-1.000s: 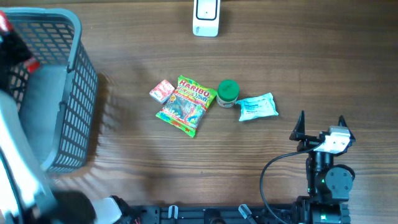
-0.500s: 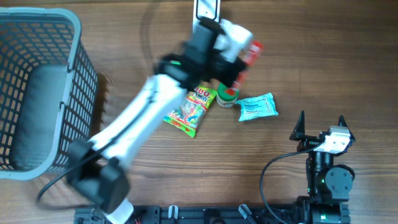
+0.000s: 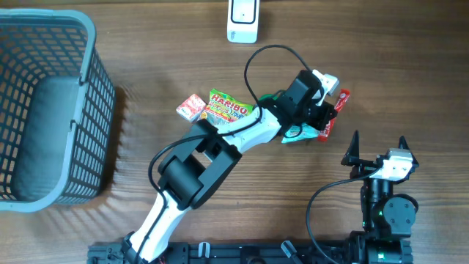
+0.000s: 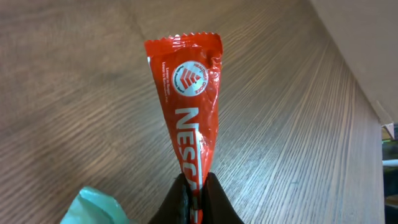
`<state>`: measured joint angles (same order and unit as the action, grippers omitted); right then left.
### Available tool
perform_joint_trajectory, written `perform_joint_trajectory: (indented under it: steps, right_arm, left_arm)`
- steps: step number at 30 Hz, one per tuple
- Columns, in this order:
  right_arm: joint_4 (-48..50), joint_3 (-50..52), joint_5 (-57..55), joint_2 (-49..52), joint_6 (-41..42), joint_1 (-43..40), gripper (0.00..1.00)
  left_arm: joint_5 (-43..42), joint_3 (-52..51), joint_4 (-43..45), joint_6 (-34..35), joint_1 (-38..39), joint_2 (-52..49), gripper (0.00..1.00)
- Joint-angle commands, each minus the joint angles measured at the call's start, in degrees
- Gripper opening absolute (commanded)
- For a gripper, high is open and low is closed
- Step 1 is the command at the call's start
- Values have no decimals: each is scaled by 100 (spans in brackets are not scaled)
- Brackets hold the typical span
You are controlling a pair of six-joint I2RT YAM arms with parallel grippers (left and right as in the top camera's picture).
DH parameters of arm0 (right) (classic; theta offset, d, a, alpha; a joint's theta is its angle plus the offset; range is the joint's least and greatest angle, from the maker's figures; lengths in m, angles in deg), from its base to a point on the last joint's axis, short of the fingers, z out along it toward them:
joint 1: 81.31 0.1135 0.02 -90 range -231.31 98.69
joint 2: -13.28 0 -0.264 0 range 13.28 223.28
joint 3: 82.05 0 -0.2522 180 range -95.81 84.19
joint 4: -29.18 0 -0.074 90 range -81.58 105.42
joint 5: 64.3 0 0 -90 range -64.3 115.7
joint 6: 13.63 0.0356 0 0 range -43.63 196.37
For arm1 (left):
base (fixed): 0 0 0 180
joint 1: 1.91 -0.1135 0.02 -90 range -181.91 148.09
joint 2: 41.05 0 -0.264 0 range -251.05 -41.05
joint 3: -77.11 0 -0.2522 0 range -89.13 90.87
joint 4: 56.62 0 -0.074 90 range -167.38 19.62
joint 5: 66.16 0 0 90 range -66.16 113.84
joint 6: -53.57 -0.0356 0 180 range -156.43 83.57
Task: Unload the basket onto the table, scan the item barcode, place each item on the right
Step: 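Carry the red Nescafé stick and drop it right of the white-blue packet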
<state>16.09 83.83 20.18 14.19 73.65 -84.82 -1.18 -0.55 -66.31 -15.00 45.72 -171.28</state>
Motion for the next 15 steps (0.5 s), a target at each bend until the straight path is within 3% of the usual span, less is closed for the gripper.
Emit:
perform_joint_trajectory:
  steps: [1, 2, 3, 4, 8, 11, 15]
  right_arm:
    - [17, 7, 42, -33, -26, 13, 100]
    - [17, 7, 42, -33, -26, 13, 100]
    - [17, 7, 42, -33, -31, 13, 100]
    - [17, 4, 42, -33, -28, 13, 100]
    - [17, 7, 42, -33, -28, 13, 100]
    - [17, 7, 42, -33, -26, 13, 100]
    - [17, 7, 42, -33, -26, 13, 100]
  left_arm:
    - [-136, 31, 267, 177, 155, -28, 44]
    - [-136, 31, 400, 179, 155, 9, 73]
    - [-133, 31, 442, 177, 146, 81, 93]
    - [-131, 31, 455, 173, 116, 223, 100]
    - [868, 31, 352, 133, -107, 990, 100]
    - [2264, 31, -57, -323, -337, 1757, 100]
    - [2813, 31, -472, -476, -448, 2238, 100]
